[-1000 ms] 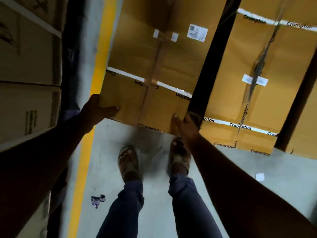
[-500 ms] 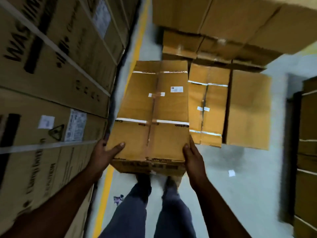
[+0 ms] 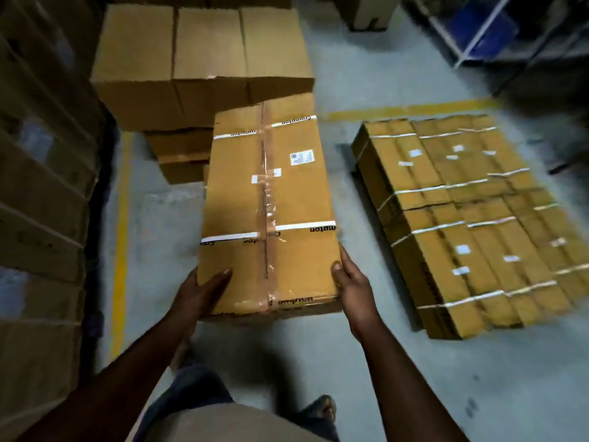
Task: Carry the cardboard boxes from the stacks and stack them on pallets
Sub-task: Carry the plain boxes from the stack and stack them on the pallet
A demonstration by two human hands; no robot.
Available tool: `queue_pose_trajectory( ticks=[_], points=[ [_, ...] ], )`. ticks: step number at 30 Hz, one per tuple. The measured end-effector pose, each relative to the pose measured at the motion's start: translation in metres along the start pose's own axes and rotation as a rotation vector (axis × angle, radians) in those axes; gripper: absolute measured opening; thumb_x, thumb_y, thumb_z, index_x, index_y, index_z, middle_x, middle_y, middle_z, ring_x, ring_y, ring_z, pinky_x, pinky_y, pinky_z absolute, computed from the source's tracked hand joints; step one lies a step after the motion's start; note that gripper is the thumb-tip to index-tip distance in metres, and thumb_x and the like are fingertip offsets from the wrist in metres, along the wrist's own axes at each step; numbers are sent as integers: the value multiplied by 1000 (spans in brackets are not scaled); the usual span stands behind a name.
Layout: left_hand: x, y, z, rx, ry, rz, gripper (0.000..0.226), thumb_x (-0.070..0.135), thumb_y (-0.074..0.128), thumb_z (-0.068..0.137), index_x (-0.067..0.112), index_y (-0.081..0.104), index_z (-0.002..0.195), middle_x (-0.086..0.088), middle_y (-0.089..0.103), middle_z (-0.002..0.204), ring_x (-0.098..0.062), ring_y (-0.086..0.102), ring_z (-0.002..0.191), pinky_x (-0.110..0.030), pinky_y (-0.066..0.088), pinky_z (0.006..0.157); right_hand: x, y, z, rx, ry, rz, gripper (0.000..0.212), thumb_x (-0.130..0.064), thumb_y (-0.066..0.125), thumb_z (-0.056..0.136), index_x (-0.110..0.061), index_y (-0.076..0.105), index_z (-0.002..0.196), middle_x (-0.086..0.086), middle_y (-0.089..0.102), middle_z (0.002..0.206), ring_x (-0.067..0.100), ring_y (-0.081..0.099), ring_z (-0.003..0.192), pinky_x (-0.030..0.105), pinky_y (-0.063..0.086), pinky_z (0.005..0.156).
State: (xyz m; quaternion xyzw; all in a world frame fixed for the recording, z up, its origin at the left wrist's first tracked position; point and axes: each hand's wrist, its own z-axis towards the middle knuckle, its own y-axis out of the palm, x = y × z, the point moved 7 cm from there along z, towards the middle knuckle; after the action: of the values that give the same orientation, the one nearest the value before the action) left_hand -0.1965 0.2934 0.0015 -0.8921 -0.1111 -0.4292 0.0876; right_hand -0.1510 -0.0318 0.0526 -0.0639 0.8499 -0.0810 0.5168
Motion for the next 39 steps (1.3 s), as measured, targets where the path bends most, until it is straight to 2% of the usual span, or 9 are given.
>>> queue_pose_trajectory(
  ticks=[6, 10, 14, 19, 22, 27, 33, 37, 39],
  points=[
    [2, 172, -53, -118, 39, -56, 49, 39, 76, 91, 28, 58, 134, 1, 73, 121, -26, 70, 110, -43, 58, 88, 13, -179, -22, 87, -13, 56, 44, -35, 50, 109, -50, 45, 151, -13, 58, 145, 14, 54, 130, 38, 47, 105],
    [26, 260, -45, -124, 68, -68, 41, 36, 71, 95, 29, 55, 132, 5, 70, 116, -22, 68, 106, -32, 55, 75, -3, -259, 8, 127, -46, 99, 45, -24, 50, 110, -36, 48, 153, -12, 61, 137, 2, 58, 118, 15, 48, 86],
    [41, 338, -12, -104, 50, -75, 50, 37, 71, 95, 23, 51, 139, 5, 67, 108, -17, 66, 94, -29, 52, 66, -6, -322, 74, 132, -42, 41, 45, -22, 52, 109, -34, 50, 152, -18, 64, 130, 10, 59, 124, 19, 46, 93],
    [55, 444, 25, -89, 67, -69, 46, 36, 69, 97, 33, 44, 135, 4, 59, 123, -21, 60, 102, -33, 48, 85, -15, -411, 148, 133, -21, -6, 46, -25, 52, 109, -37, 47, 153, -16, 60, 133, 11, 56, 124, 31, 43, 109],
    [56, 510, 35, -158, 11, -72, 54, 48, 72, 90, 28, 54, 137, 3, 67, 122, -26, 66, 111, -35, 53, 76, -12, -471, 176, 147, 0, 2, 46, -25, 53, 108, -35, 48, 153, -12, 60, 141, 14, 56, 129, 37, 41, 116],
    [45, 605, 64, -179, -41, 15, 92, 82, 78, 61, 37, 55, 139, 3, 71, 124, -27, 70, 109, -54, 57, 96, 5, -568, 222, 158, 25, 13, 46, -22, 54, 108, -31, 50, 153, -7, 63, 143, 15, 59, 129, 41, 43, 117],
    [49, 749, 52, -324, -25, 17, 87, 62, 89, 67, 31, 53, 140, -1, 73, 124, -25, 73, 109, -51, 59, 96, 25, -693, 284, 112, -8, 4, 46, -20, 54, 108, -33, 49, 152, -6, 64, 139, 15, 61, 126, 38, 45, 114],
    [51, 832, 36, -323, 0, -6, 65, 43, 85, 82, 34, 52, 137, 3, 71, 126, -16, 73, 106, -37, 62, 87, 19, -770, 323, 2, -57, -92, 48, -16, 54, 108, -35, 43, 151, -16, 63, 134, -19, 61, 106, 8, 47, 90],
    [52, 863, 36, -306, -5, -39, 63, 43, 84, 83, 37, 50, 136, 5, 69, 126, -16, 72, 108, -34, 62, 84, 15, -797, 347, -33, -62, -128, 50, -16, 53, 107, -30, 42, 153, -15, 63, 132, -21, 59, 103, 2, 46, 82]
  ],
)
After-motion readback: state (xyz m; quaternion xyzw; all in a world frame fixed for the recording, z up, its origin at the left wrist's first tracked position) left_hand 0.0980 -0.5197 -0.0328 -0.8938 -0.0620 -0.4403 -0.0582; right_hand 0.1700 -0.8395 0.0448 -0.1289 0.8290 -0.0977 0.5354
